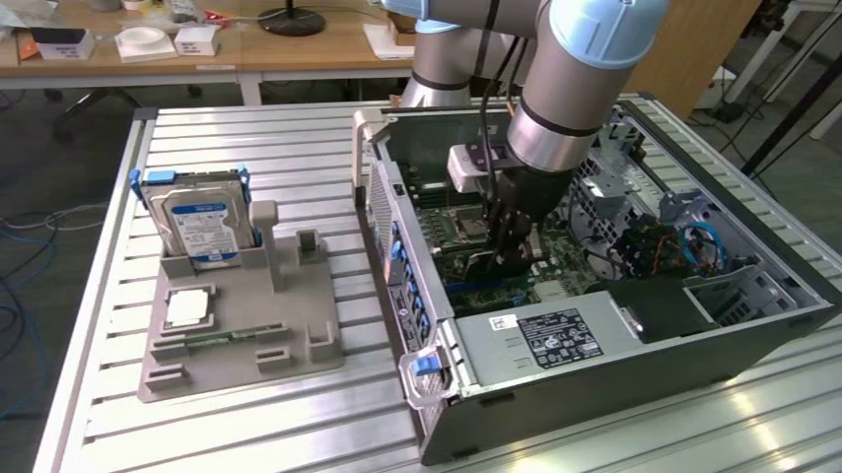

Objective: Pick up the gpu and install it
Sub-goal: 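Insert the gpu into the slot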

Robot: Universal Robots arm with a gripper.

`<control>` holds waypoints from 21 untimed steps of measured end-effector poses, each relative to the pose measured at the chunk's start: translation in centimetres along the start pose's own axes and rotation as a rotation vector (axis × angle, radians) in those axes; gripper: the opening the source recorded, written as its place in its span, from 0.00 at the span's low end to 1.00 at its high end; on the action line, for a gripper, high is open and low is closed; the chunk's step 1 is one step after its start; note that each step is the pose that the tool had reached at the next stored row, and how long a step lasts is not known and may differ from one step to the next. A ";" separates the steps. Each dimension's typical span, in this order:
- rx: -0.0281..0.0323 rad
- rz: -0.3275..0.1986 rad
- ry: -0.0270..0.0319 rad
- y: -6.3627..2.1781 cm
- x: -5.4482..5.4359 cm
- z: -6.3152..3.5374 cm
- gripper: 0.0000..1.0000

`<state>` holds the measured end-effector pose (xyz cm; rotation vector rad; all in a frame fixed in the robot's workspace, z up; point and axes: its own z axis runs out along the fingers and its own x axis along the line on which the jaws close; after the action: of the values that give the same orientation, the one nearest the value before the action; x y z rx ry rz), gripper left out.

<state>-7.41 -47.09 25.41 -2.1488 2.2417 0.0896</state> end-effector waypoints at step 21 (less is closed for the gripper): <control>0.0000 0.000 0.0002 0.03 0.0 0.61 0.26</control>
<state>-7.44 -47.10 24.81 -2.1488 2.2418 0.0894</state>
